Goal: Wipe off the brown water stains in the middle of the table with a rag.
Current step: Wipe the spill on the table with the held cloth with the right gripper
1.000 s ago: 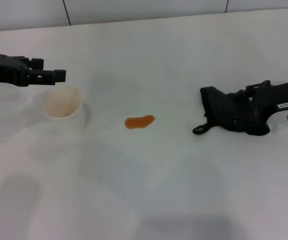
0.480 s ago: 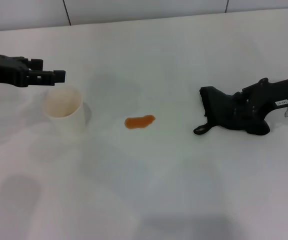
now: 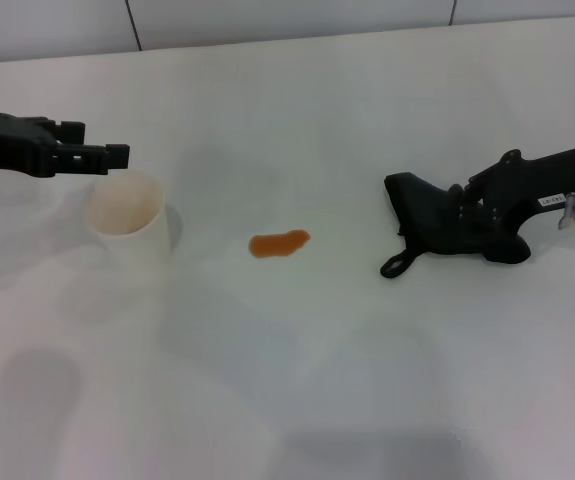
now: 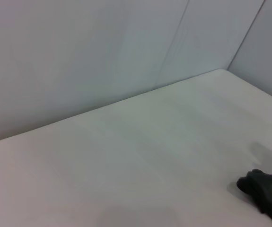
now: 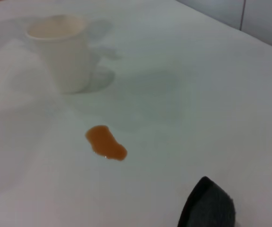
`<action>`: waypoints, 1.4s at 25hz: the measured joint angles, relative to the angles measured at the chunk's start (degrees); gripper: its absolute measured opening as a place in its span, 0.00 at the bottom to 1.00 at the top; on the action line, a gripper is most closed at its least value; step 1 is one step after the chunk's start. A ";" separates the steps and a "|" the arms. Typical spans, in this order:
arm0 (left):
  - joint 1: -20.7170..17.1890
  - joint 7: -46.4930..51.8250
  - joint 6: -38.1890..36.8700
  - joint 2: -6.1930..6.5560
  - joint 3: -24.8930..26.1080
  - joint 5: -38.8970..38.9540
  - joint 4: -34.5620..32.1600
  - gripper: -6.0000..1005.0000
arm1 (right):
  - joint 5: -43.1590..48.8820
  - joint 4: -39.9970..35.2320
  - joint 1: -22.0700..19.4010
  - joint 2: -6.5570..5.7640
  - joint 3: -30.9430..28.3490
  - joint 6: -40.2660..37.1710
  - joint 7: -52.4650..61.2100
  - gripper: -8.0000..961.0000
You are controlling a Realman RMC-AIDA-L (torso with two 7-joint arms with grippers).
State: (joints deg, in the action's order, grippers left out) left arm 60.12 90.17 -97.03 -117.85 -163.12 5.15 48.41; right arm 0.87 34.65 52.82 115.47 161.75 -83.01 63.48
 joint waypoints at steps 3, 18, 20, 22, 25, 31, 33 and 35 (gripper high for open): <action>-0.01 0.00 0.00 -0.14 0.00 -0.05 0.56 0.88 | -0.21 -0.23 0.04 -0.01 0.00 -0.46 -0.45 0.19; -0.01 0.02 -0.27 -0.25 0.00 -0.15 0.64 0.88 | -0.54 -1.14 1.77 0.13 -0.02 -4.27 -0.83 0.11; 0.00 0.05 -0.36 -0.24 0.00 -0.15 0.64 0.88 | -0.26 -2.12 2.35 0.18 -0.03 -4.52 -0.80 0.11; -0.01 0.06 -0.39 -0.23 0.00 -0.15 0.64 0.88 | 0.20 -3.39 2.94 0.19 -0.03 -4.58 -0.77 0.11; 0.00 0.08 -0.39 -0.22 0.00 -0.15 0.64 0.88 | 0.93 -5.61 3.77 0.20 0.00 -4.39 -0.96 0.11; -0.01 0.09 -0.36 -0.18 0.00 -0.14 0.64 0.88 | 2.28 -9.36 5.24 0.19 0.01 -3.88 -1.19 0.11; -0.01 0.09 -0.33 -0.18 0.00 -0.14 0.64 0.88 | 2.43 -10.79 5.65 0.19 0.00 -3.44 -1.48 0.11; -0.03 0.09 -0.32 -0.18 0.00 -0.14 0.64 0.88 | 2.68 -12.27 6.01 0.18 -0.01 -2.54 -1.60 0.11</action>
State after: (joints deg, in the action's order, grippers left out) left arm 60.10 90.26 -97.35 -118.03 -163.12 5.01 49.04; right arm 3.56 22.38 58.83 115.66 161.74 -85.55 61.88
